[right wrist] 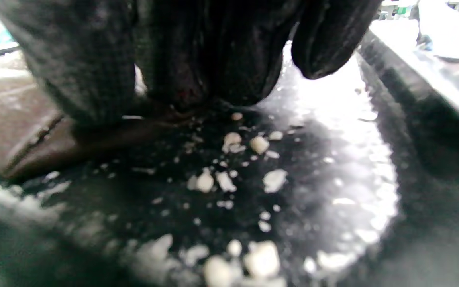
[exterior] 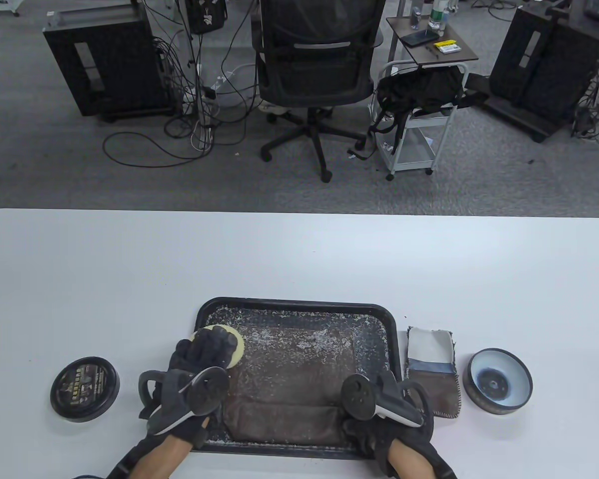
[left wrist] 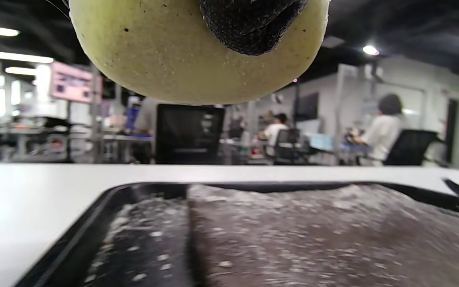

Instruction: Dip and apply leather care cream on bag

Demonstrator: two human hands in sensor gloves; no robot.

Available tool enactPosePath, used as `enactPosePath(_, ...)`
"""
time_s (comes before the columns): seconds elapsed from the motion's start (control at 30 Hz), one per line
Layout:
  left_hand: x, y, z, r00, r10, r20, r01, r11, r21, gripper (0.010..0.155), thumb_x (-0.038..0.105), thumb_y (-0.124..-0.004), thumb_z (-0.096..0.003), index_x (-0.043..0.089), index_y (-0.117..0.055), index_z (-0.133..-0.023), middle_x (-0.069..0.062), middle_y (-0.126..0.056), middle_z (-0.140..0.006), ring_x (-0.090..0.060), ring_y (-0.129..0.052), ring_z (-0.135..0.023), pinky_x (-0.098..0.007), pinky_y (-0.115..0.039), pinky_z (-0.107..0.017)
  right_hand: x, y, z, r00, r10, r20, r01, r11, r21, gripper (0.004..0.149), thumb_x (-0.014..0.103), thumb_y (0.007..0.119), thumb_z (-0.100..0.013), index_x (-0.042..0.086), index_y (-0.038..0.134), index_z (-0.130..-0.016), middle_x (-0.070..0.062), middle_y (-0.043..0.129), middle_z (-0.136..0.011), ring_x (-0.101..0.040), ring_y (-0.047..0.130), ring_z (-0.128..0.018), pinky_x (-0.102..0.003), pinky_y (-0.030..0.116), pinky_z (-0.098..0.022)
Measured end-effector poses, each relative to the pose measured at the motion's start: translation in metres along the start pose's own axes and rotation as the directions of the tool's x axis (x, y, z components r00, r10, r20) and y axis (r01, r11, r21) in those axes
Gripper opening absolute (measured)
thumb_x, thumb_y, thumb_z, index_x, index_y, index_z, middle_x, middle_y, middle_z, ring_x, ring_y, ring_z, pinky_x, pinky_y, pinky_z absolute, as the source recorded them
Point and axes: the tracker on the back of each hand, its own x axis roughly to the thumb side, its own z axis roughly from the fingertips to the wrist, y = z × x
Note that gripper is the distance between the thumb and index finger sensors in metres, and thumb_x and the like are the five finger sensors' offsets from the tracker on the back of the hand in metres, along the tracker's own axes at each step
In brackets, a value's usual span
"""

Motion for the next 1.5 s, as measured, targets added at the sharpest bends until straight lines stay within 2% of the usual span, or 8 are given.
enactPosePath(0.2,0.057,0.004,-0.028,0.996,0.011,0.094,-0.013,1.0,0.024,0.056,0.024,-0.078,-0.0397,0.033,-0.068,-0.095,0.003,-0.068,-0.104,-0.026,-0.072,-0.096,-0.051,-0.065,-0.069,-0.007,-0.001,-0.001,0.999,-0.044,0.013,0.044,0.999,0.032,0.045,0.038,0.09,-0.035,0.013,0.093,-0.073,-0.004,0.078,-0.096,-0.023,0.089,-0.077,-0.048,0.078,-0.058)
enactPosePath(0.5,0.105,-0.005,-0.046,0.984,0.117,0.131,-0.13,0.987,0.093,0.056,0.024,-0.078,-0.0397,0.033,-0.067,-0.095,0.003,-0.068,-0.104,-0.026,-0.072,-0.096,-0.051,-0.065,-0.068,-0.015,-0.001,-0.003,0.994,-0.112,0.013,0.111,0.991,0.069,0.046,0.036,0.088,-0.036,0.013,0.092,-0.075,-0.004,0.076,-0.097,-0.024,0.086,-0.078,-0.048,0.078,-0.058)
enactPosePath(0.63,0.116,-0.012,-0.041,0.978,0.138,0.155,-0.163,0.973,0.163,0.057,0.024,-0.078,-0.0397,0.033,-0.067,-0.095,0.003,-0.068,-0.104,-0.026,-0.072,-0.096,-0.051,-0.065,-0.068,-0.016,-0.001,-0.003,0.992,-0.126,0.021,0.124,0.99,0.066,0.046,0.036,0.088,-0.037,0.012,0.092,-0.075,-0.004,0.076,-0.097,-0.024,0.086,-0.078,-0.048,0.078,-0.058)
enactPosePath(0.97,0.106,-0.017,-0.03,0.984,0.076,0.159,-0.102,0.982,0.161,0.057,0.025,-0.078,-0.0395,0.033,-0.067,-0.095,0.003,-0.068,-0.104,-0.026,-0.073,-0.095,-0.05,-0.066,-0.068,-0.022,-0.005,0.002,0.985,-0.165,0.045,0.166,0.986,-0.009,0.043,0.033,0.087,-0.037,0.012,0.096,-0.072,-0.006,0.083,-0.093,-0.025,0.093,-0.072,-0.046,0.081,-0.055)
enactPosePath(1.1,0.099,-0.014,-0.024,0.985,0.084,0.149,-0.11,0.979,0.174,0.057,0.025,-0.078,-0.0396,0.033,-0.067,-0.095,0.003,-0.068,-0.104,-0.026,-0.073,-0.095,-0.05,-0.066,-0.068,-0.039,-0.028,0.018,0.974,-0.225,-0.005,0.22,0.957,-0.186,0.042,0.034,0.087,-0.036,0.011,0.098,-0.07,-0.006,0.086,-0.09,-0.025,0.095,-0.069,-0.047,0.082,-0.053)
enactPosePath(1.3,0.094,-0.013,-0.019,0.985,0.087,0.151,-0.113,0.978,0.175,0.057,0.025,-0.078,-0.0395,0.033,-0.067,-0.095,0.003,-0.068,-0.104,-0.026,-0.073,-0.095,-0.05,-0.066,-0.068,-0.113,-0.062,0.07,0.893,-0.316,-0.321,0.044,0.771,-0.636,0.05,0.04,0.086,-0.038,0.009,0.094,-0.077,-0.01,0.081,-0.094,-0.027,0.091,-0.074,-0.05,0.077,-0.058)
enactPosePath(1.4,0.092,-0.013,-0.019,0.985,0.085,0.151,-0.111,0.978,0.174,0.057,0.025,-0.078,-0.0396,0.033,-0.067,-0.095,0.003,-0.068,-0.104,-0.025,-0.073,-0.095,-0.05,-0.066,-0.068,-0.158,-0.058,0.095,0.787,-0.391,-0.478,-0.068,0.715,-0.696,0.053,0.041,0.085,-0.039,0.008,0.091,-0.08,-0.011,0.077,-0.097,-0.028,0.088,-0.077,-0.051,0.075,-0.06)
enactPosePath(1.5,0.091,-0.013,-0.018,0.985,0.087,0.151,-0.113,0.978,0.175,0.057,0.025,-0.078,-0.0396,0.033,-0.067,-0.095,0.003,-0.068,-0.104,-0.025,-0.073,-0.095,-0.05,-0.066,-0.068,-0.195,-0.045,0.113,0.635,-0.568,-0.524,-0.041,0.652,-0.757,0.058,0.041,0.084,-0.04,0.004,0.085,-0.084,-0.014,0.069,-0.1,-0.033,0.082,-0.081,-0.054,0.071,-0.061)
